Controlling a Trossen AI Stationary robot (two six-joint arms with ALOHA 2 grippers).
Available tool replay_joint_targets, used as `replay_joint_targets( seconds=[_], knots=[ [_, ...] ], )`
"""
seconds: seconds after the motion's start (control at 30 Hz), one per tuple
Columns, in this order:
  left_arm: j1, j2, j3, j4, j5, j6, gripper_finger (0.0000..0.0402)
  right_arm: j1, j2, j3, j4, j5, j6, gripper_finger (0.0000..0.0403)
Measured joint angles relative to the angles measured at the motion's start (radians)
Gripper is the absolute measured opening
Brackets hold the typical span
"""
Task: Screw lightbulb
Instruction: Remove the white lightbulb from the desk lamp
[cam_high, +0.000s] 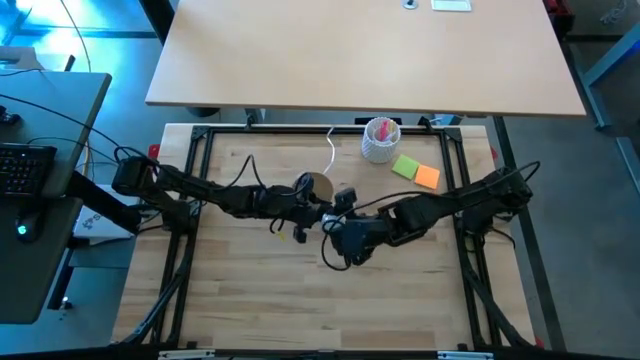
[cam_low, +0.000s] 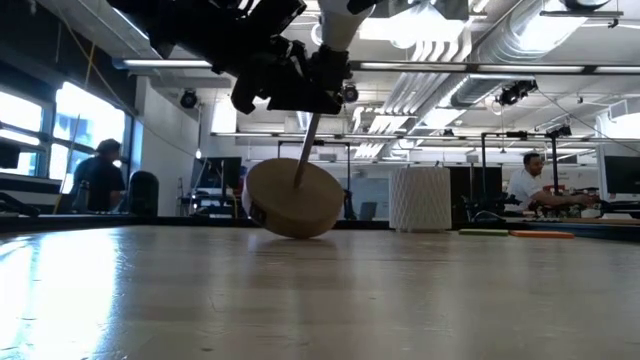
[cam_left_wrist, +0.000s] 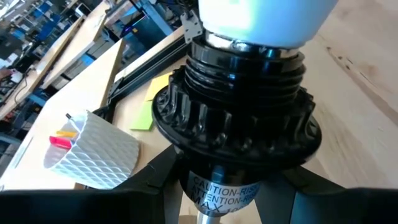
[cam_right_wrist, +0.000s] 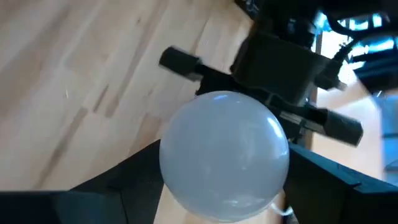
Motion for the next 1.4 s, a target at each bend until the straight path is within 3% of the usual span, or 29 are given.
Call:
replay_joint_targets(
  seconds=[0.27, 0.4, 0.5, 0.6, 0.73, 0.9, 1.07, 1.23, 1.4],
  knots=[
    [0.0, 0.001, 0.001, 0.0, 0.001, -0.008, 0.0138, -0.001, 0.001, 0.0, 0.126, -0.082, 0.234, 0.0323],
    [0.0, 0.001, 0.001, -0.004, -0.003, -0.017, 0.0138, 0.009, 0.0, 0.004, 0.193, 0.004, 0.334, 0.0325],
    [0.0, 0.001, 0.0, -0.012, -0.005, -0.017, 0.0138, 0.028, 0.0, 0.051, 0.115, 0.113, 0.432, 0.0326],
    [0.0, 0.002, 0.0, -0.018, -0.007, -0.02, 0.0138, 0.054, -0.004, 0.132, -0.057, 0.203, 0.647, 0.0326],
    [0.002, 0.002, -0.001, -0.02, -0.015, -0.029, 0.0138, 0.065, -0.005, 0.213, -0.299, 0.171, 1.094, 0.0326],
    [0.002, 0.002, -0.002, -0.019, -0.018, -0.028, 0.0137, 0.098, -0.005, 0.143, -0.374, 0.211, 1.311, 0.0326],
    [0.003, 0.003, -0.003, -0.022, -0.033, -0.028, 0.0137, 0.107, -0.006, 0.016, -0.292, 0.19, 1.384, 0.0326],
    [0.001, 0.003, -0.003, -0.019, -0.032, -0.027, 0.0137, 0.096, -0.004, -0.038, -0.143, 0.188, 1.331, 0.0326],
    [0.002, 0.003, -0.003, -0.019, -0.038, -0.027, 0.0137, 0.075, -0.004, -0.047, -0.123, 0.188, 1.267, 0.0323]
  ],
)
